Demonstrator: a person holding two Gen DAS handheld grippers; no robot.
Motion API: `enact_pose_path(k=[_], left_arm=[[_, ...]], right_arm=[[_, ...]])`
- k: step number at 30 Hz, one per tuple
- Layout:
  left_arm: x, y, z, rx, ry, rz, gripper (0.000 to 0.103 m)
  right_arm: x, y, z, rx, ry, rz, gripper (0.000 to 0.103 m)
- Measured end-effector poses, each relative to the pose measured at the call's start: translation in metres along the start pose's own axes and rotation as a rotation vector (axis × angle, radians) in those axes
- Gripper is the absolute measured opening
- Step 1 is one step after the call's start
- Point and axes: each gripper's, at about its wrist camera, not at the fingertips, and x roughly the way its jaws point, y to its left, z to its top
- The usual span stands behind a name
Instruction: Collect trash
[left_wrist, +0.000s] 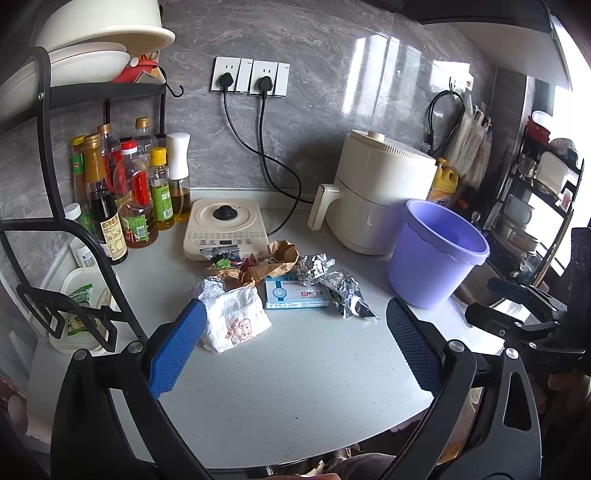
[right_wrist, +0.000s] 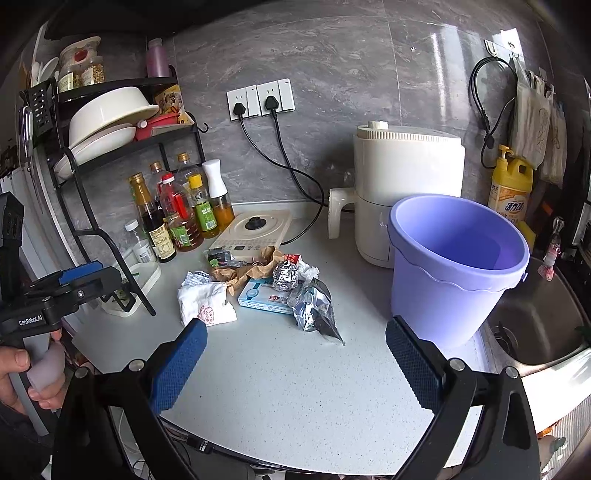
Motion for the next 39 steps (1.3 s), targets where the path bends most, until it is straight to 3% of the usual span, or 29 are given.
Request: enact_pose_path(k=[39], left_arm=[[-0.0069, 0.0048, 0.0040, -0.003, -0.011, 0.001, 0.097]], right_arm=[[-0.0010, 0.0035, 0.0044, -0.026, -0.017, -0.011, 0.095]])
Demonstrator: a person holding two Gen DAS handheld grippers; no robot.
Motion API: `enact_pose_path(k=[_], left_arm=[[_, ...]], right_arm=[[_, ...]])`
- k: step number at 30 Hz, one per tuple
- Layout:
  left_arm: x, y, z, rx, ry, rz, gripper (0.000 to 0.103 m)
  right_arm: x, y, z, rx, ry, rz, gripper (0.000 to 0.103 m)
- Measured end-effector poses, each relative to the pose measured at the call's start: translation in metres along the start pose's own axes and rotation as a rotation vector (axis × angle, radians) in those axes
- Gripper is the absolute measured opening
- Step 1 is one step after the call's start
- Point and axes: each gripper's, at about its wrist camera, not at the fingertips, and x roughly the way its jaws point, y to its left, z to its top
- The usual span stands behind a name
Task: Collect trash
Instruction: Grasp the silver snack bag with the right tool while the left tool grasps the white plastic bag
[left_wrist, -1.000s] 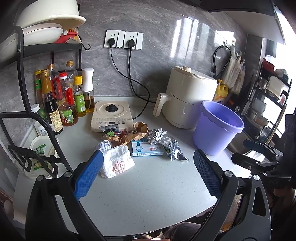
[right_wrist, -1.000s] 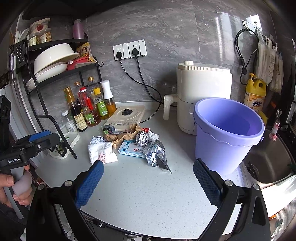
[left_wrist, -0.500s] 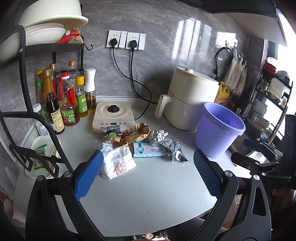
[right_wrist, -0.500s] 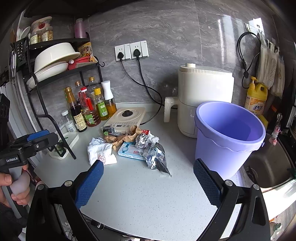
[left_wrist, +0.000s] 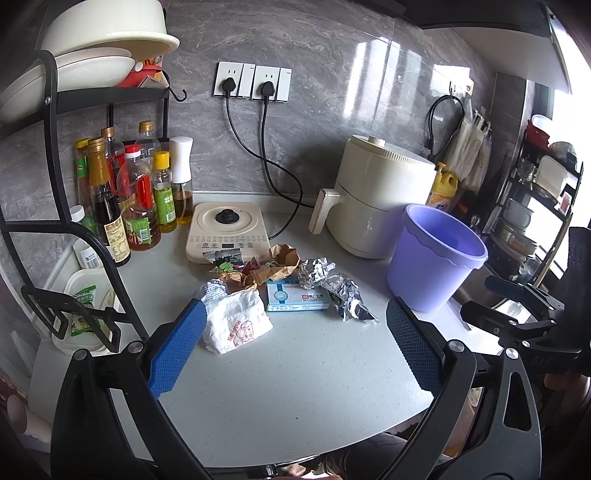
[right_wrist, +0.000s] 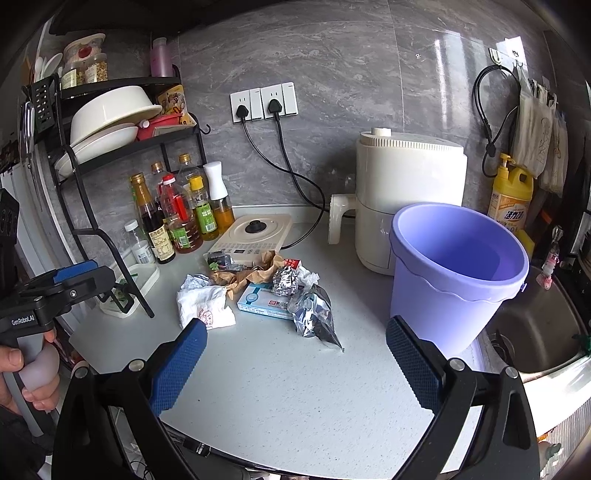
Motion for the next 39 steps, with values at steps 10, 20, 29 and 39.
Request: enact_pose_path(k=[10, 20, 29, 39], left_arm=[[-0.011, 0.008, -0.008, -0.021, -0.015, 0.011, 0.097], [0.010, 0.015, -0.014, -0.081, 0.025, 0.019, 0.097], [0.054, 0.029, -0.013, -0.139, 0.108, 0.096, 0.095], [0.113, 0.058, -0.022, -0.217, 0.200, 0.175, 0.087]], right_arm=[[-0.005, 0.005, -0.001, -0.017, 0.013, 0.020, 0.095], [0.017, -0.001, 0.001, -0.026, 0.057, 0.044, 0.095], [0.078, -0.011, 0.004, -0.023, 0.168, 0.111, 0.073], [0.146, -0.015, 0.004, -0.052, 0.291, 0.144, 0.067]])
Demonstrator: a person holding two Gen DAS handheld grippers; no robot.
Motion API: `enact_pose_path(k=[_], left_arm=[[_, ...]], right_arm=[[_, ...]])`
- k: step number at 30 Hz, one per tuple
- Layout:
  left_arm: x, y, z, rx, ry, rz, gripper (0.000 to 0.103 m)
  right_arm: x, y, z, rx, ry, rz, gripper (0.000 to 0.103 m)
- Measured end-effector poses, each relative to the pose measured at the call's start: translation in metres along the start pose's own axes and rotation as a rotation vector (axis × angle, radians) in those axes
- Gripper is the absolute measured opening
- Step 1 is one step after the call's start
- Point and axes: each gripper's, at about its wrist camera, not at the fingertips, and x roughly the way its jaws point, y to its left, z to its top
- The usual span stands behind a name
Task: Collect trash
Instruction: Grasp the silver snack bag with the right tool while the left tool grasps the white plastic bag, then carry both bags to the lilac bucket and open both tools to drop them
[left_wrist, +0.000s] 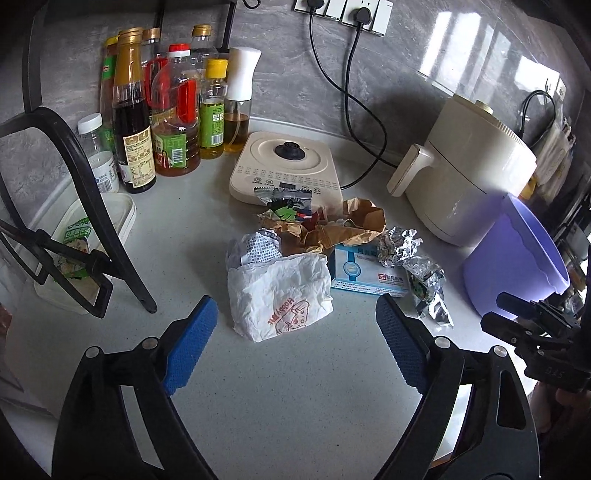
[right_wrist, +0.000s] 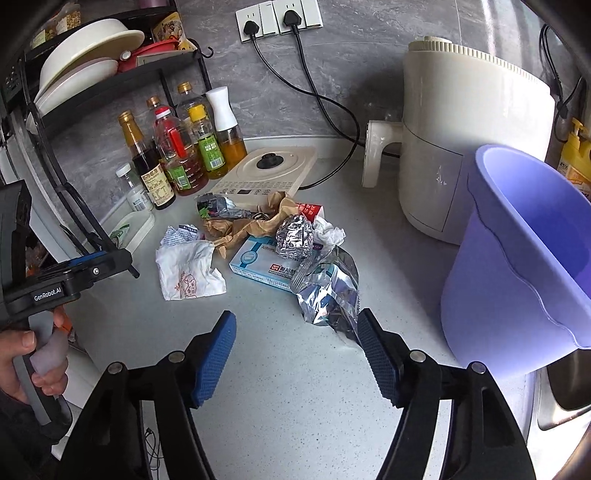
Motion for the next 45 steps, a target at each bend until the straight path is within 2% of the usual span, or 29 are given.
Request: enact_pose_path(k=[4, 8, 11, 13, 15, 16, 18, 20, 22, 23, 24, 25, 26, 27, 30, 45], left_arm=[[0.026, 0.009, -0.001, -0.031, 0.035, 0.022, 0.086], [0.052, 0.011, -0.001, -0.007, 0.057, 0.073, 0.074], [0.065, 0.015, 0.000, -0.021, 0.068, 0.073, 0.064], [0.072, 0.018, -0.001, -0.029, 0.076, 0.091, 0.056], [0.078, 0.020, -0.001, -0.036, 0.097, 0.106, 0.028], [0.078, 0.019, -0.002, -0.034, 0.100, 0.121, 0.022], [0.075, 0.016, -0.003, -0.034, 0.104, 0.103, 0.012], [0.070, 0.010, -0.005, -0.018, 0.105, 0.084, 0.007], [0.061, 0.005, -0.006, -0.007, 0.094, 0.068, 0.006], [0.056, 0.005, -0.006, -0.012, 0.090, 0.058, 0.005], [0.052, 0.004, -0.007, -0.015, 0.086, 0.053, 0.005], [0.049, 0.004, -0.006, -0.014, 0.082, 0.049, 0.005], [0.044, 0.003, -0.006, -0.011, 0.076, 0.046, 0.005], [0.039, 0.003, -0.006, -0.009, 0.070, 0.041, 0.005], [0.025, 0.002, -0.004, -0.002, 0.045, 0.025, 0.005], [-0.056, -0.009, -0.004, 0.054, -0.090, -0.064, 0.005]], right_arm=[[0.026, -0.007, 0.008, -0.007, 0.044, -0.001, 0.067], [0.048, -0.013, 0.014, -0.017, 0.082, 0.004, 0.067], [0.061, -0.016, 0.018, -0.029, 0.099, 0.005, 0.067], [0.067, -0.017, 0.021, -0.032, 0.108, 0.002, 0.067], [0.073, -0.018, 0.022, -0.032, 0.110, 0.000, 0.067], [0.076, -0.019, 0.023, -0.032, 0.109, -0.004, 0.067], [0.082, -0.020, 0.024, -0.024, 0.107, -0.022, 0.067], [0.087, -0.023, 0.024, -0.004, 0.114, -0.018, 0.067], [0.091, -0.023, 0.022, 0.011, 0.117, -0.011, 0.067], [0.093, -0.024, 0.021, 0.014, 0.123, -0.015, 0.063], [0.094, -0.023, 0.020, 0.017, 0.131, -0.026, 0.045], [0.094, -0.024, 0.019, 0.022, 0.137, -0.038, 0.035], [0.094, -0.024, 0.017, 0.030, 0.144, -0.038, 0.016], [0.093, -0.024, 0.016, 0.034, 0.146, -0.039, 0.006], [0.079, -0.019, 0.012, 0.030, 0.116, -0.050, 0.002], [-0.029, 0.032, -0.001, 0.001, -0.063, -0.090, 0.001]])
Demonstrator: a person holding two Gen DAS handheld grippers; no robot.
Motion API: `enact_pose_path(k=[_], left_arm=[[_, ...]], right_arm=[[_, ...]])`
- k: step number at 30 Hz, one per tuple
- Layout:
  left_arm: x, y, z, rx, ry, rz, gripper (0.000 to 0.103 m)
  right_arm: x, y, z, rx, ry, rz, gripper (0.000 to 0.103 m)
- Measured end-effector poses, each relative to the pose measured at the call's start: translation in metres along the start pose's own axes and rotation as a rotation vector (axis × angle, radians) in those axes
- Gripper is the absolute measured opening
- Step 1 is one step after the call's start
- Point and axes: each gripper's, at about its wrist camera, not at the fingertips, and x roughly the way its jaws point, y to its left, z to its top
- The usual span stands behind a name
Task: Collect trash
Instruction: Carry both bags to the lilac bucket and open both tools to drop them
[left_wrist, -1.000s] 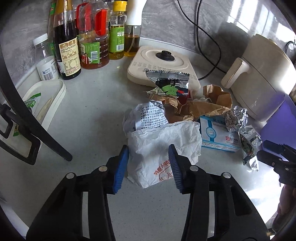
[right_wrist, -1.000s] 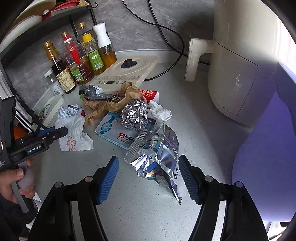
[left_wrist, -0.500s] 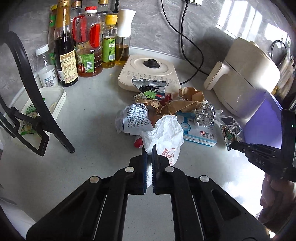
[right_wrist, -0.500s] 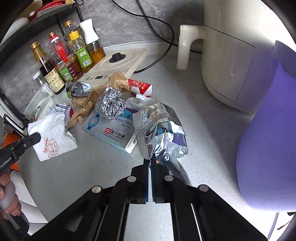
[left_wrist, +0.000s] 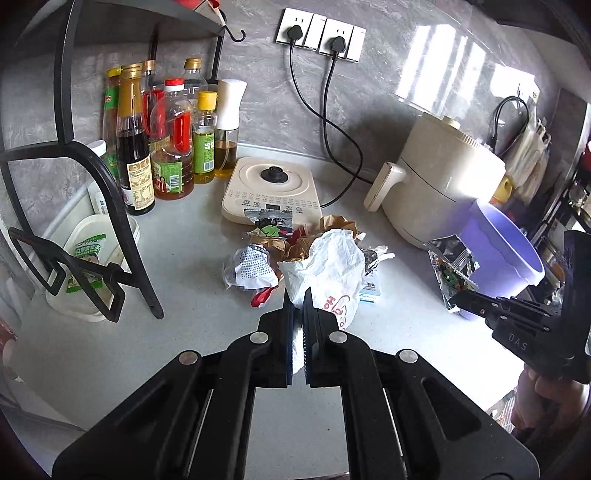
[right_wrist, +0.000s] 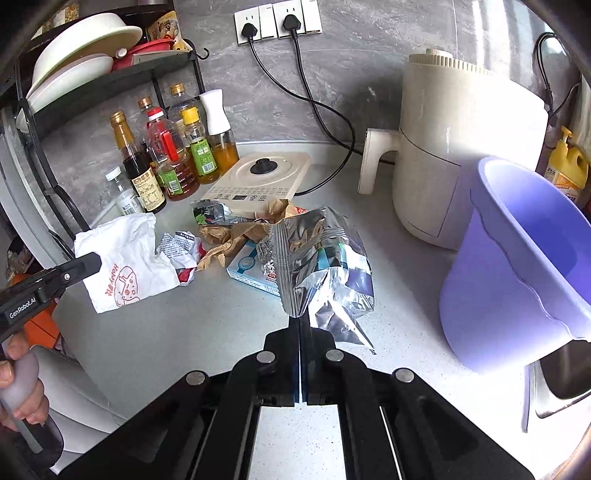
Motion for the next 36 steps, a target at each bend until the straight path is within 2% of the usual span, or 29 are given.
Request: enact_pose_path(k=[10, 19, 29, 36], left_arm=[[-0.025, -0.015, 0.001, 0.031, -0.037, -0.071, 0.005], [-0.018, -0.041, 0.009, 0.042, -0.055, -0.165, 0.005], [-0.005, -0.096, 0.031, 0.095, -0.085, -0.197, 0.005], [0.013, -0.150, 0.048, 0.118, -0.091, -0.207, 0.005]], right_arm=[[-0.056, 0.007, -0.008, -0.013, -0.059, -0.074, 0.001], [-0.083, -0.008, -0.002, -0.011, -0.104, -0.169, 0.001], [-0.094, -0.062, 0.015, 0.025, -0.169, -0.193, 0.001], [-0.104, -0.115, 0.028, 0.041, -0.207, -0.189, 0.001]])
